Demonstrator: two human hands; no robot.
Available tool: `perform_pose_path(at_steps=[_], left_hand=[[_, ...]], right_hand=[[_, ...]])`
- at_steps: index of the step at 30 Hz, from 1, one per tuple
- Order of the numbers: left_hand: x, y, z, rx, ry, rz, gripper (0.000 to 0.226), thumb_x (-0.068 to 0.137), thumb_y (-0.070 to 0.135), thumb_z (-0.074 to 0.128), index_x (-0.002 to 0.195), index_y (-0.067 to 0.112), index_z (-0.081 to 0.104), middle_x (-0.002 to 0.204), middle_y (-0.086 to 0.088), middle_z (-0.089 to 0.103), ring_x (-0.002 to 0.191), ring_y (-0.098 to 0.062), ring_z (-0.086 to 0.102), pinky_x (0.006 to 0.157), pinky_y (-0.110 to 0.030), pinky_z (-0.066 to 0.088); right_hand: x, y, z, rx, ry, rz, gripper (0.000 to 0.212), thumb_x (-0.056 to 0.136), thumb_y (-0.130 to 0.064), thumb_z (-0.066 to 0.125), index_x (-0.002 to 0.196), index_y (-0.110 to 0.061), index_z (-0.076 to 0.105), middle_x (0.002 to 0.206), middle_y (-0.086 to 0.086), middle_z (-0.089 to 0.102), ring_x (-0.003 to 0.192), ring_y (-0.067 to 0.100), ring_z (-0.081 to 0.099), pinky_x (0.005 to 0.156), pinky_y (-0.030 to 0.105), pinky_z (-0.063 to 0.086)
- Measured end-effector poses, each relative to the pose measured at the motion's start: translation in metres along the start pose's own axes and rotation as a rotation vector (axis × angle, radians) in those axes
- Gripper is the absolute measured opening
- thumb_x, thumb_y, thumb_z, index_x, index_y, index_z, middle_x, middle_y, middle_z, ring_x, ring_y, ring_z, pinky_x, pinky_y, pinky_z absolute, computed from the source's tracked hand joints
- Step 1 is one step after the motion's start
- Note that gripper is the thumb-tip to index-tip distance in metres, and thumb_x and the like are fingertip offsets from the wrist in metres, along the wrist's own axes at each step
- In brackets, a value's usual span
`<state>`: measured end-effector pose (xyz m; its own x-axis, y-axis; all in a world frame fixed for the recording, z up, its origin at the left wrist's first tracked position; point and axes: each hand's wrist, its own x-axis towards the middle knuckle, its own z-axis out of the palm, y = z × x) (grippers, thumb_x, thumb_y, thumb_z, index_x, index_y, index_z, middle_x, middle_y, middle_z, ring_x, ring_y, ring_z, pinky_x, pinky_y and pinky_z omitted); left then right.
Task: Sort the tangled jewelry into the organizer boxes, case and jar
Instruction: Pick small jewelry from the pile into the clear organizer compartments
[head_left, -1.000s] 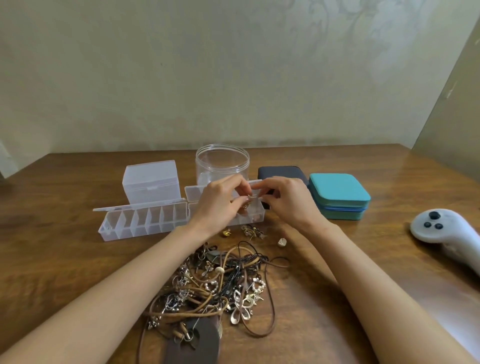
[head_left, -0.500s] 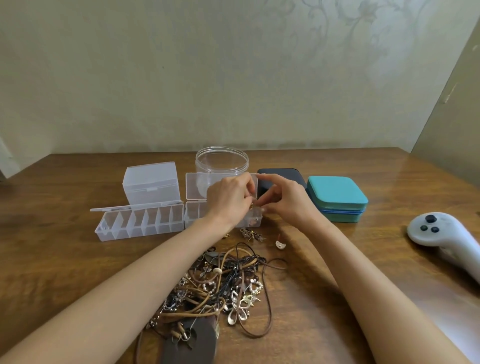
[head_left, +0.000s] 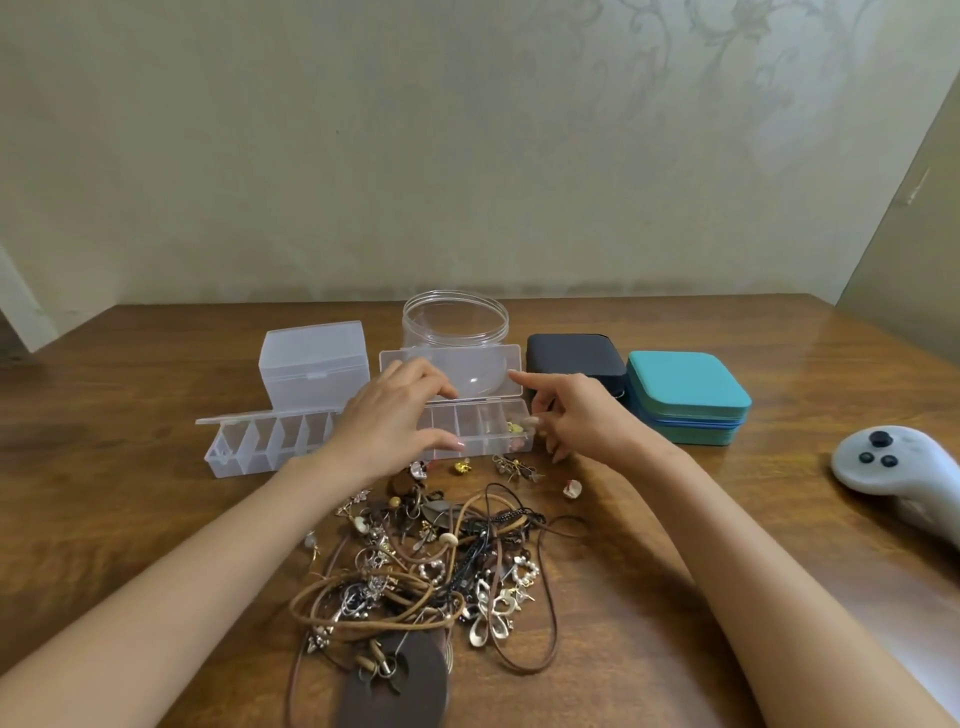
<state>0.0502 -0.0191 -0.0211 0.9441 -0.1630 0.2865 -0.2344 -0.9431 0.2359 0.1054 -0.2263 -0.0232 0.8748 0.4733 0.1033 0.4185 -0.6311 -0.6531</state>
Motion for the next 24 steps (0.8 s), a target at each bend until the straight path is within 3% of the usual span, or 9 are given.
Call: perform_pose_path(at_steps=[2,4,7,11,15,20,24], left_hand=[[-0.004,-0.004,0.006,0.014,-0.036,0.018,0.060,0.076,0.044,0.070,0.129,0.025,0.050,0.131,0.011,0.043,0.122,-0.008,0.036,0.102,-0.026,0.030],[-0.005,-0.006,0.010,-0.020,-0.007,0.038,0.047,0.080,0.040,0.068,0.122,0.024,0.055,0.131,0.011,0.046,0.121,-0.009,0.038,0.102,-0.026,0.031],[-0.005,-0.008,0.010,-0.159,0.029,0.032,0.021,0.088,0.035,0.060,0.103,0.021,0.064,0.132,0.011,0.052,0.122,-0.012,0.041,0.095,-0.028,0.031],[0.000,-0.008,0.011,-0.174,0.059,0.011,0.012,0.091,0.028,0.057,0.098,0.022,0.065,0.135,0.011,0.050,0.118,-0.013,0.048,0.099,-0.034,0.034],[0.001,-0.011,0.009,-0.259,0.015,0.010,0.036,0.084,0.027,0.067,0.118,0.021,0.057,0.137,0.010,0.043,0.111,-0.004,0.050,0.096,-0.028,0.043],[0.001,-0.012,0.008,-0.147,-0.082,-0.022,0.050,0.088,0.038,0.057,0.135,0.026,0.044,0.139,0.005,0.045,0.129,-0.012,0.033,0.103,-0.030,0.025],[0.001,-0.010,0.006,-0.112,-0.119,-0.072,0.051,0.089,0.044,0.053,0.137,0.030,0.042,0.139,-0.001,0.041,0.131,-0.017,0.026,0.101,-0.029,0.021]], right_hand=[[0.000,0.001,0.001,-0.067,-0.010,0.028,0.052,0.098,-0.001,0.044,0.145,-0.022,0.037,0.098,0.003,0.056,0.064,0.013,0.057,0.054,0.020,0.053],[-0.001,0.002,0.002,-0.100,0.015,0.051,0.043,0.100,-0.010,0.043,0.141,-0.023,0.044,0.101,0.000,0.057,0.067,0.011,0.057,0.057,0.022,0.051],[-0.001,0.003,0.003,-0.170,0.159,-0.006,0.033,0.095,-0.029,0.055,0.128,-0.024,0.060,0.102,-0.002,0.065,0.088,0.013,0.061,0.078,0.030,0.053],[0.004,0.003,0.006,-0.183,0.173,-0.013,0.030,0.089,-0.028,0.064,0.119,-0.026,0.065,0.095,-0.006,0.063,0.089,0.012,0.061,0.082,0.035,0.055],[0.007,-0.003,0.005,-0.209,0.114,0.024,0.026,0.088,-0.017,0.065,0.112,-0.027,0.065,0.092,-0.004,0.064,0.083,0.011,0.063,0.076,0.036,0.058],[0.003,-0.009,0.006,-0.324,0.259,0.019,0.016,0.083,-0.017,0.066,0.097,-0.025,0.067,0.085,-0.006,0.065,0.083,0.014,0.063,0.073,0.037,0.057],[0.005,-0.014,0.014,-0.467,0.251,0.017,0.016,0.089,-0.021,0.060,0.098,-0.023,0.073,0.091,-0.004,0.069,0.085,0.016,0.064,0.073,0.033,0.055]])
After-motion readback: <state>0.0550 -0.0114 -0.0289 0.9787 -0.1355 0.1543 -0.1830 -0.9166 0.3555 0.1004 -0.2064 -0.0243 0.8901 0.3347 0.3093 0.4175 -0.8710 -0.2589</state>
